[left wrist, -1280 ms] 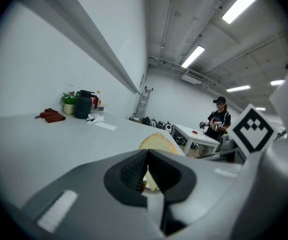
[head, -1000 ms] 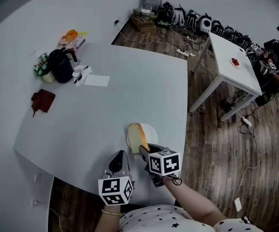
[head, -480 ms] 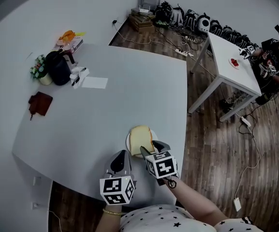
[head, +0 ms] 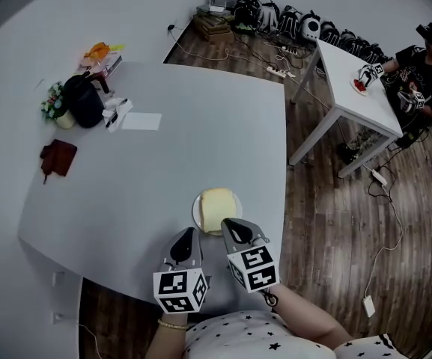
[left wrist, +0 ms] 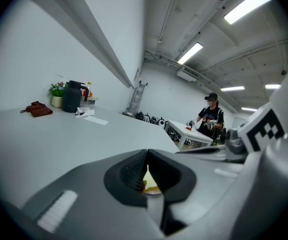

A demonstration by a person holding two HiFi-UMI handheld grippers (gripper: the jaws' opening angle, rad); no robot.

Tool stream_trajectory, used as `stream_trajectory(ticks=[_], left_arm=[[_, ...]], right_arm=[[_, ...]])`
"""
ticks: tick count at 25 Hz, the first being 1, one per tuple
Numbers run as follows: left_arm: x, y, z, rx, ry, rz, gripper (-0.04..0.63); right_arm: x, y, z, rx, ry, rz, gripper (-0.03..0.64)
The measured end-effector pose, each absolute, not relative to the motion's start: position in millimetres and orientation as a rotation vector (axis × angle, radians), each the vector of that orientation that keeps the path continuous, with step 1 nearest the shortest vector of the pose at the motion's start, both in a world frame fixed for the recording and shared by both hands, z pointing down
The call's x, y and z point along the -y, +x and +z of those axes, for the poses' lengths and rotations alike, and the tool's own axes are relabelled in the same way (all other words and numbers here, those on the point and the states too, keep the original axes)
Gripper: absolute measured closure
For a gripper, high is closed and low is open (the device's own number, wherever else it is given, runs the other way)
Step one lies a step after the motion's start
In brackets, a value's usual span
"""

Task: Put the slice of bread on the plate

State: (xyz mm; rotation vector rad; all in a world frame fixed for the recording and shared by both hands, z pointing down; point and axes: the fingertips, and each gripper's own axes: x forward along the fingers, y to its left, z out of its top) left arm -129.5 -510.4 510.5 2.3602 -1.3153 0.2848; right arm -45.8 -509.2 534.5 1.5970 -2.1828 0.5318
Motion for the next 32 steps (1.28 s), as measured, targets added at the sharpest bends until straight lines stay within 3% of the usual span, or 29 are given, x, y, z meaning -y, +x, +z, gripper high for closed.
stream_trajectory(ticks=[1,32], left_arm=[[509,-129,510,1.31,2.365,0.286,0.588],[495,-115,487,1.292,2.466,0.314,0.588]], right_arm=[[505,-49,526,2.225,1.61,0.511,0.617],[478,-53,489,2.279,1.688,0.439,0.618]])
